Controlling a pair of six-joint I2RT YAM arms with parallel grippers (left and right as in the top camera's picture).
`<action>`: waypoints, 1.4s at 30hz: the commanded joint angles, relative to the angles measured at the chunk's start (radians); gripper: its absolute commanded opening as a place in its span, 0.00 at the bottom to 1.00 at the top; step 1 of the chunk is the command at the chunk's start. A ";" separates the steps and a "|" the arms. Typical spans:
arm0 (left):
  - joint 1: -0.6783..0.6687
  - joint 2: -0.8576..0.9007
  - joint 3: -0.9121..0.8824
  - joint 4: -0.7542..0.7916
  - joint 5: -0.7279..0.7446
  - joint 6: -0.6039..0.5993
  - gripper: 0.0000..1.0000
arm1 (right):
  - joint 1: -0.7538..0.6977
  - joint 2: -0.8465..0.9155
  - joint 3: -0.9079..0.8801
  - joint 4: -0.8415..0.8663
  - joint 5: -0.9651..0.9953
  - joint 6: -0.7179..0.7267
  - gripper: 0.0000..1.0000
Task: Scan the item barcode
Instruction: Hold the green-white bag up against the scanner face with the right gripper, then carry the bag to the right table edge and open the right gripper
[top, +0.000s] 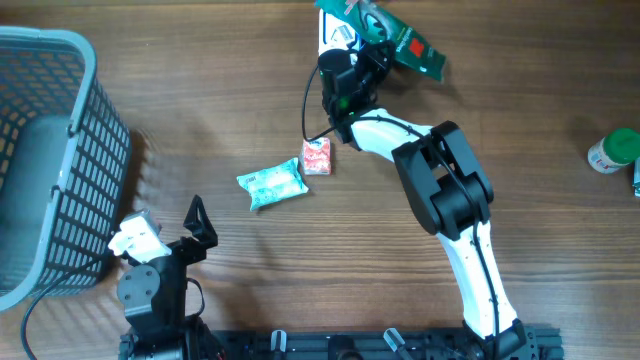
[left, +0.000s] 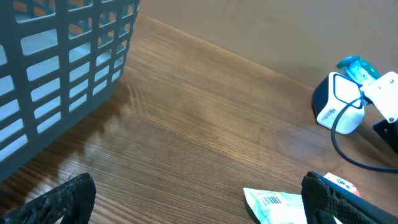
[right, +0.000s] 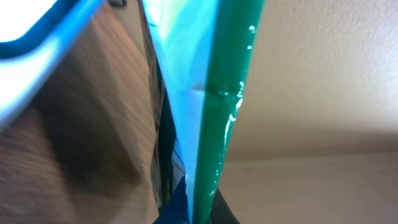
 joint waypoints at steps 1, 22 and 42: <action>0.003 -0.006 -0.006 0.004 0.005 0.021 1.00 | 0.019 0.025 0.026 -0.003 0.043 -0.121 0.04; 0.003 -0.006 -0.006 0.004 0.005 0.020 1.00 | -0.237 -0.442 0.026 -0.869 -0.217 0.493 0.04; 0.003 -0.006 -0.006 0.004 0.005 0.020 1.00 | -1.084 -0.441 0.023 -1.020 -0.540 0.764 0.05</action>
